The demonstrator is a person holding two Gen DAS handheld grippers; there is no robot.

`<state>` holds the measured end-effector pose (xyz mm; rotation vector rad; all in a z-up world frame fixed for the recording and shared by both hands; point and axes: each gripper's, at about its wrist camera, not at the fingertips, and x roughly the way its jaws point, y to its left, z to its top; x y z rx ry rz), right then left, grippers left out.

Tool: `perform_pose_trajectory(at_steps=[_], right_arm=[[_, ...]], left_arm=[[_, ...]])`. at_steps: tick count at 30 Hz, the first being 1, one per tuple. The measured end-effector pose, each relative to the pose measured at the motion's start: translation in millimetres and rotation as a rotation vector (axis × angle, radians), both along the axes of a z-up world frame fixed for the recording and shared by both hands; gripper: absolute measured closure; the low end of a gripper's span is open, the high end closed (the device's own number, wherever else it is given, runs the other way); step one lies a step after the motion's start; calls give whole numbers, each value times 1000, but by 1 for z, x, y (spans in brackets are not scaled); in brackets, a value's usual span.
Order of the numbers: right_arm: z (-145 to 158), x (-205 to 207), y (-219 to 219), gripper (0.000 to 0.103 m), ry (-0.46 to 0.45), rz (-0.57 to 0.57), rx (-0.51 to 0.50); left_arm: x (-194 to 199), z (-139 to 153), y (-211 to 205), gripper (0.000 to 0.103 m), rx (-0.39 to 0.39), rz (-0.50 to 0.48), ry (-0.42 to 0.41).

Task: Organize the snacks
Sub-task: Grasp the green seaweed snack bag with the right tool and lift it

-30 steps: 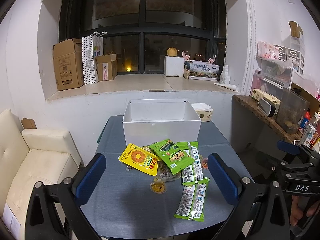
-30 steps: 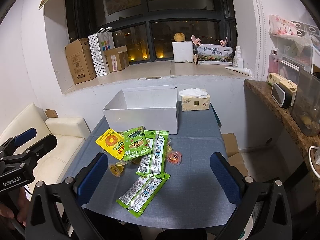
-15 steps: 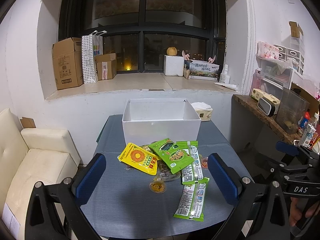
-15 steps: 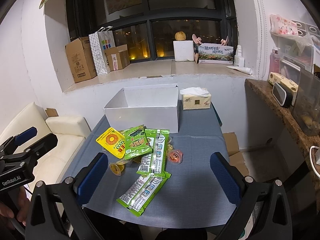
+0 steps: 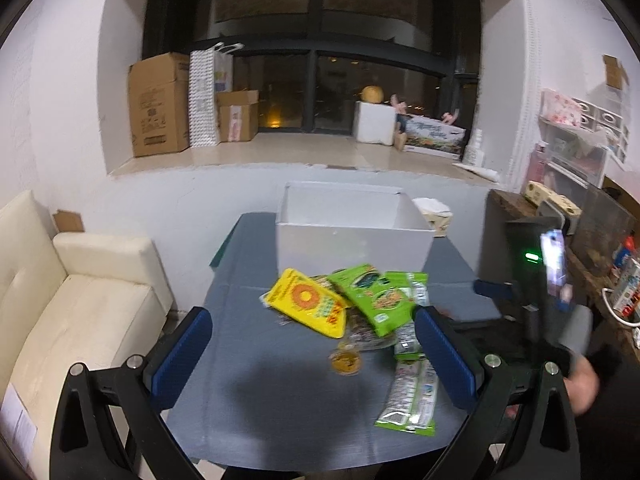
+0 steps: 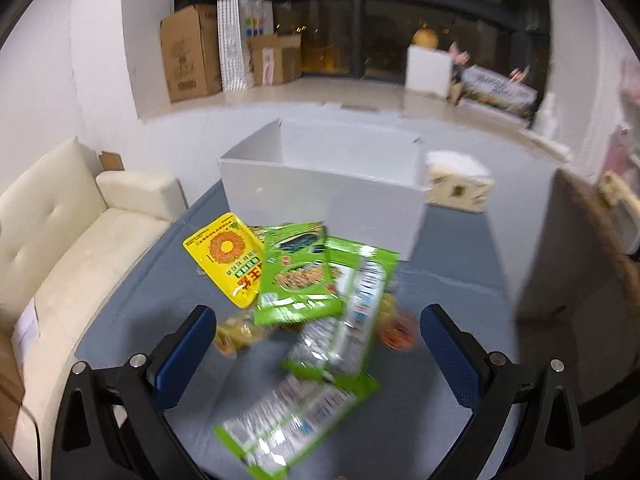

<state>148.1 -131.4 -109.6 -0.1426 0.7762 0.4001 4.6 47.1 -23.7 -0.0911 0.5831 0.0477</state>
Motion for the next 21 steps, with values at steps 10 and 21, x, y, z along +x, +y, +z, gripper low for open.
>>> perform_pose_trajectory(at_steps=[10, 21], right_arm=[[-64, 68, 48, 3, 97, 7, -110], [-67, 64, 58, 29, 93, 53, -122]], left_arm=[[4, -19, 48, 0, -20, 89, 36], [11, -32, 57, 0, -41, 97, 64]])
